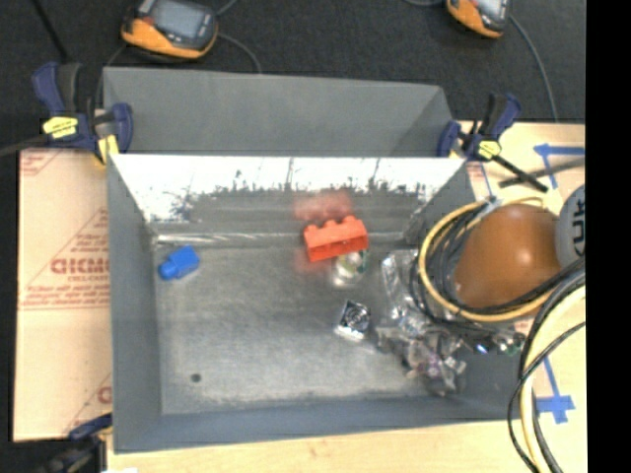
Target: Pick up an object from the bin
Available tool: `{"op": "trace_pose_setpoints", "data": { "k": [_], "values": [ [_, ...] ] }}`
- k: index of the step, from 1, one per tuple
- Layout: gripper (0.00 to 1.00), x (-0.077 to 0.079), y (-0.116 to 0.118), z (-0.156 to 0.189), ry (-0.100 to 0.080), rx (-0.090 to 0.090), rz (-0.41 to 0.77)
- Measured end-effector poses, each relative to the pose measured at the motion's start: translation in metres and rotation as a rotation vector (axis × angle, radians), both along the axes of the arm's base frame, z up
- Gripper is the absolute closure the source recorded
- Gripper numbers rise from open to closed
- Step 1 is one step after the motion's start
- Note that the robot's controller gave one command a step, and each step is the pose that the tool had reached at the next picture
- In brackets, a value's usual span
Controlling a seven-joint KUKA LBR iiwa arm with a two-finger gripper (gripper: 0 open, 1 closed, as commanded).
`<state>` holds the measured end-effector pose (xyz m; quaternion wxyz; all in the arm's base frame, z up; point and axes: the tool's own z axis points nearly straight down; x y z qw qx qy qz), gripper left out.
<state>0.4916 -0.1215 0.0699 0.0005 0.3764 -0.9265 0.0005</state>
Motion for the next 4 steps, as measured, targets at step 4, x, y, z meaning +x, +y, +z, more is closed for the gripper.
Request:
{"op": "trace_pose_setpoints", "data": {
  "k": [4],
  "values": [
    [1.0, 0.006, 0.0, 0.108, -0.008, 0.0, -0.006]
  ]
}}
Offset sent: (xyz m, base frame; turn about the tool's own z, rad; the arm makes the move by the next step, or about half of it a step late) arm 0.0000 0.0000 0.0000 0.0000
